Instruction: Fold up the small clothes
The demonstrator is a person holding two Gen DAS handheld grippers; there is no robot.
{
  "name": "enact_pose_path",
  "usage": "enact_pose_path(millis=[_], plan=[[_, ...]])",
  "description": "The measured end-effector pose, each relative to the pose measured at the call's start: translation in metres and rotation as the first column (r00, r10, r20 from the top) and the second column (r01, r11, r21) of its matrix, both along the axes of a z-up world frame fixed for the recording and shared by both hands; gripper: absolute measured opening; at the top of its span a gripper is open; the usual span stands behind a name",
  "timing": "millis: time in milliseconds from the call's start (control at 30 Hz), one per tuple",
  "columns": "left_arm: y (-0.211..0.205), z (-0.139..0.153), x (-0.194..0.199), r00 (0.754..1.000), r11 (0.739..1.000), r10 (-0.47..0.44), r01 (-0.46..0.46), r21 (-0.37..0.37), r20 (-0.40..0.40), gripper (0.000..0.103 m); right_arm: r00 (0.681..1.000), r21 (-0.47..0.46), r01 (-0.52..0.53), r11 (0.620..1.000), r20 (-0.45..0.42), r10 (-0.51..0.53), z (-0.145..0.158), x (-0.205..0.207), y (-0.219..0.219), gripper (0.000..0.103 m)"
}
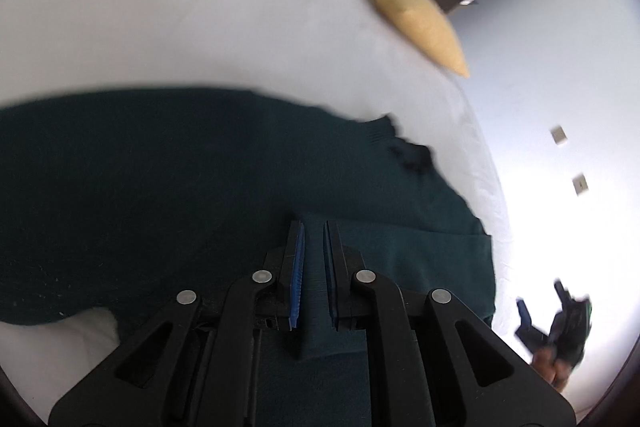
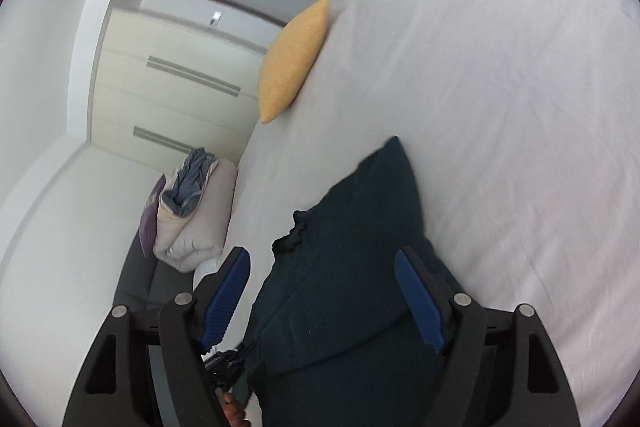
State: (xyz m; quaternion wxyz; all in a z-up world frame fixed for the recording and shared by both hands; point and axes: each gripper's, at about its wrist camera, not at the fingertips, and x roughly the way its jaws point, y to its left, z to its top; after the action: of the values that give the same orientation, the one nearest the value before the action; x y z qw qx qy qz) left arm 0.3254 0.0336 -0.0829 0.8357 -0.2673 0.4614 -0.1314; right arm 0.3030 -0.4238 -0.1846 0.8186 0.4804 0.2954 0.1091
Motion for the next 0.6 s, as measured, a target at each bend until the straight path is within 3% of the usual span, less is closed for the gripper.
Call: enact_pose_path(millis=[133,333,400,600], plan=[[-0.045,0.01,-0.007,0.988,0.991,-0.12,0.115,0.064,0.092,0.009,0.997,0.005,-0.076,0.997,-0.017,0.076,-0.007,0.046,0.003,0.078],[-0.073,-0.034,0.009,0.987,0.98,-0.16,0.161,0.12,-0.014,0.009,0.993,0.054,-0.095,0.994,-0.065,0.098,-0.037,0.092,-0.003,0.078],[-0.068,-0.047,0.011,0.986,0.983,-0.167,0.168,0.078,-0.009,0.009,0.987,0.065,-0.107,0.992,-0.115,0.114,-0.052,0.095,-0.004,0.077],[-0.064,-0.059,0.015,0.985,0.985,-0.174,0.173,0.022,0.01,0.009,0.973,0.021,-0.209,0.978,-0.1,0.21,-0.056,0.06,0.007,0.075]])
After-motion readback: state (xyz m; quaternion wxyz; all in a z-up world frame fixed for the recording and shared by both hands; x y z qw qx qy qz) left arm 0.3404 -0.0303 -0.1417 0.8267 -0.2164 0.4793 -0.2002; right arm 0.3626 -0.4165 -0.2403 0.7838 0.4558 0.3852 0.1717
